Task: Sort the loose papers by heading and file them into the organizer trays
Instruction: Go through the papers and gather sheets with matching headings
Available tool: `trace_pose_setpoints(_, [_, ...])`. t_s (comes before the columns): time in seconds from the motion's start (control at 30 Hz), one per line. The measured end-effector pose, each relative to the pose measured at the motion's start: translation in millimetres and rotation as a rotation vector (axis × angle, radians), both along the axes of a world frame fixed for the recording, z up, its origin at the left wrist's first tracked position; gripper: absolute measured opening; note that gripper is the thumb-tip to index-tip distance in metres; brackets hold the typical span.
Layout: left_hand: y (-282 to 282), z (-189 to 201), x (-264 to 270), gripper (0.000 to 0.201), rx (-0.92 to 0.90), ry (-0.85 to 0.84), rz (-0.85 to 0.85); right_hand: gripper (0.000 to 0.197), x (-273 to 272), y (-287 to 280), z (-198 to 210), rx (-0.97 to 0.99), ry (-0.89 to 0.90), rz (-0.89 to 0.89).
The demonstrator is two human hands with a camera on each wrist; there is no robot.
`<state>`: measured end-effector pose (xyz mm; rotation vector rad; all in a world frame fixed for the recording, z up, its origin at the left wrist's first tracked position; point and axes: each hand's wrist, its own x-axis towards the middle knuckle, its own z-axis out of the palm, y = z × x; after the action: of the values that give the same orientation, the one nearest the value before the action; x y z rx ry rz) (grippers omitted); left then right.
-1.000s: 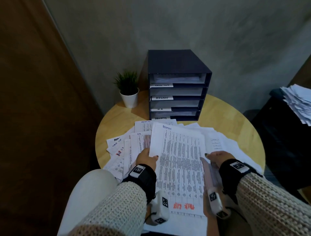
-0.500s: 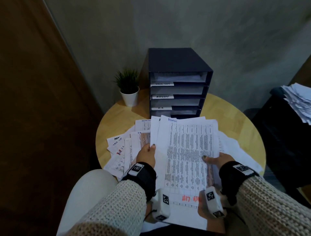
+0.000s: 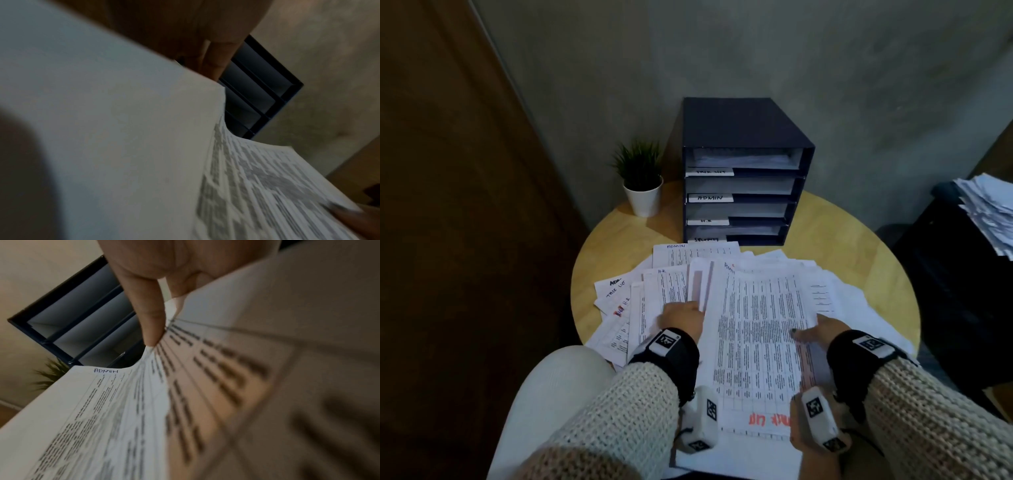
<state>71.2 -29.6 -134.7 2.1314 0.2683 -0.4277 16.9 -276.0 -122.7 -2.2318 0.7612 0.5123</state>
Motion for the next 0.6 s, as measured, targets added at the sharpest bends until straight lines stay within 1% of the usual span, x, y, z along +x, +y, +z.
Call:
trace_pose_setpoints(0.07, [16, -2, 8, 0.046, 0.198, 0.08, 0.062, 0.061, 4, -1, 1, -0.05, 0.06, 0.079])
trace_pose_setpoints(0.1, [24, -1, 10, 0.054, 0.263, 0.135, 0.073, 0.059, 5, -1, 0, -0.08, 0.081, 0.098])
trace_pose_setpoints(0.13, [33, -3, 15, 0.059, 0.286, 0.172, 0.077, 0.058, 5, 0, 1, -0.113, 0.095, 0.112])
trace_pose_setpoints(0.23, [47, -12, 25, 0.067, 0.255, 0.218, 0.108, 0.058, 6, 3, 0, -0.198, 0.128, 0.127])
trace_pose_setpoints(0.33, [53, -11, 26, 0.068, 0.211, 0.231, 0.103, 0.065, 7, 0, -7, -0.178, 0.12, 0.084])
trace_pose_setpoints(0.4, [51, -1, 21, 0.06, 0.15, 0.193, 0.088, 0.069, 9, -2, -11, -0.143, 0.125, 0.047])
trace_pose_setpoints(0.5, [37, 6, 11, 0.046, 0.076, 0.067, 0.048, 0.067, 12, -3, -14, -0.089, 0.099, 0.003])
trace_pose_setpoints(0.57, [26, 7, 2, 0.043, -0.005, -0.016, 0.037, 0.068, 13, -2, -14, -0.086, 0.092, 0.002])
trace_pose_setpoints(0.6, [22, 9, -1, 0.042, -0.061, -0.026, 0.047, 0.07, 14, -2, -14, -0.09, 0.081, 0.003])
